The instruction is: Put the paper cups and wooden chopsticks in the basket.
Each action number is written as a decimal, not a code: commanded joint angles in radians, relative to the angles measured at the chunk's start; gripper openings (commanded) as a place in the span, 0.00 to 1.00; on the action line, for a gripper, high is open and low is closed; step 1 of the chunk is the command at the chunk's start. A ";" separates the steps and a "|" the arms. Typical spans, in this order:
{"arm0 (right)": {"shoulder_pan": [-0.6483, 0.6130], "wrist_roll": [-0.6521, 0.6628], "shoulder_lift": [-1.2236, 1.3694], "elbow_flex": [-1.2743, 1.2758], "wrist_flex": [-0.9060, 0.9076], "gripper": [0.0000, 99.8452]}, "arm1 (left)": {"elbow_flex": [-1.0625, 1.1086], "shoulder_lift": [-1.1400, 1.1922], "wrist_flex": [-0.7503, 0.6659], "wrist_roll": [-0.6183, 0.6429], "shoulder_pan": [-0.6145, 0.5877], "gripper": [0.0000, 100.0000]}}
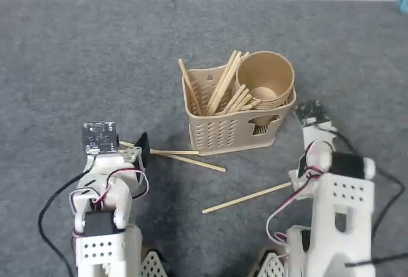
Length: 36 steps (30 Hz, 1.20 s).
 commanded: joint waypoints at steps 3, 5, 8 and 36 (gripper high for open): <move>-0.019 0.015 0.134 0.143 -0.278 0.15 | -0.070 -0.003 0.025 0.044 -0.029 0.21; -0.042 0.015 0.173 0.184 -0.331 0.15 | -0.070 -0.003 0.025 0.044 -0.044 0.21; -0.071 0.015 0.194 0.227 -0.377 0.15 | -0.091 -0.003 0.026 0.044 -0.087 0.21; -0.081 -0.034 0.196 0.258 -0.404 0.15 | -0.642 1.068 0.098 0.250 -0.316 0.21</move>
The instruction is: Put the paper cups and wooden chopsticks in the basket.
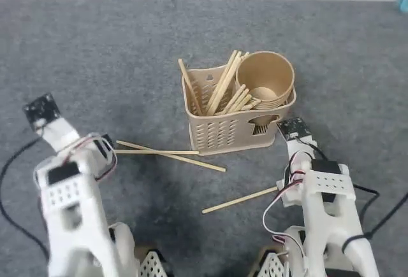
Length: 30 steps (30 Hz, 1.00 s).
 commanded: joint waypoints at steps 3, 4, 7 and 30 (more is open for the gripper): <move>-0.010 0.043 -0.002 0.006 -0.007 0.15 | -0.271 0.325 0.112 0.066 -0.003 0.21; -0.010 0.049 -0.002 0.006 -0.007 0.15 | -0.312 0.379 0.130 0.074 -0.003 0.21; -0.010 0.052 -0.002 0.006 -0.007 0.15 | -0.415 0.523 0.172 0.101 -0.020 0.21; -0.010 0.057 -0.002 0.006 -0.005 0.15 | -0.654 0.884 0.207 0.058 -0.051 0.01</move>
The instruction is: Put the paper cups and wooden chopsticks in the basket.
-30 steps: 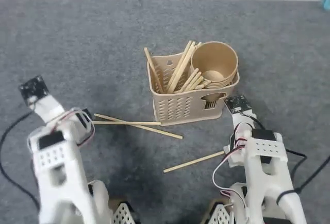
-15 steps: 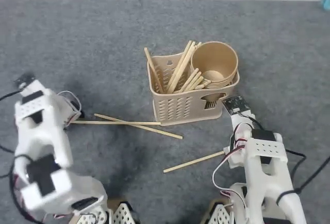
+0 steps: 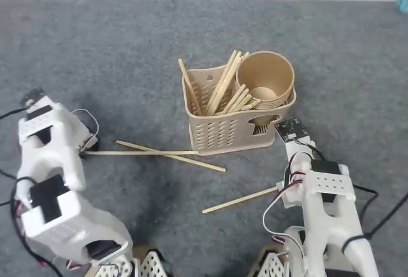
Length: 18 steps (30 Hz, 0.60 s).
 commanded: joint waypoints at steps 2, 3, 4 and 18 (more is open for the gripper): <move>-0.010 0.014 -0.001 0.002 -0.004 0.15 | -0.019 0.000 0.012 -0.032 0.038 0.01; -0.010 0.014 -0.001 0.003 -0.004 0.15 | -0.021 0.000 0.012 -0.034 0.041 0.01; -0.010 0.014 -0.001 0.003 -0.004 0.15 | -0.022 0.000 0.012 -0.034 0.041 0.01; -0.004 0.014 -0.001 0.003 -0.004 0.15 | -0.128 -0.078 0.100 -0.041 0.035 0.01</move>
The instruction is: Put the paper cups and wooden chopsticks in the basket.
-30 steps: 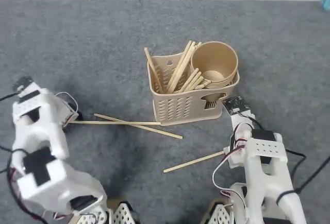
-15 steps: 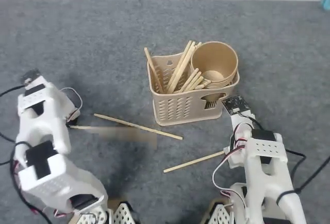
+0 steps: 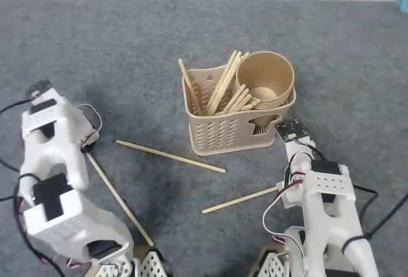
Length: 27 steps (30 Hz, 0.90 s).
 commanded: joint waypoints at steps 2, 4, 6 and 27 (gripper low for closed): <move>-0.004 0.014 -0.001 0.000 -0.004 0.15 | -0.079 -0.147 0.068 -0.009 0.006 0.01; -0.004 0.014 -0.001 0.000 -0.004 0.15 | -0.093 -0.242 0.080 -0.009 0.009 0.01; -0.004 0.014 -0.001 0.000 -0.004 0.15 | -0.104 -0.356 0.080 -0.009 0.009 0.01; -0.002 0.008 -0.001 0.000 -0.005 0.15 | -0.426 -1.166 -0.170 -0.011 0.465 0.01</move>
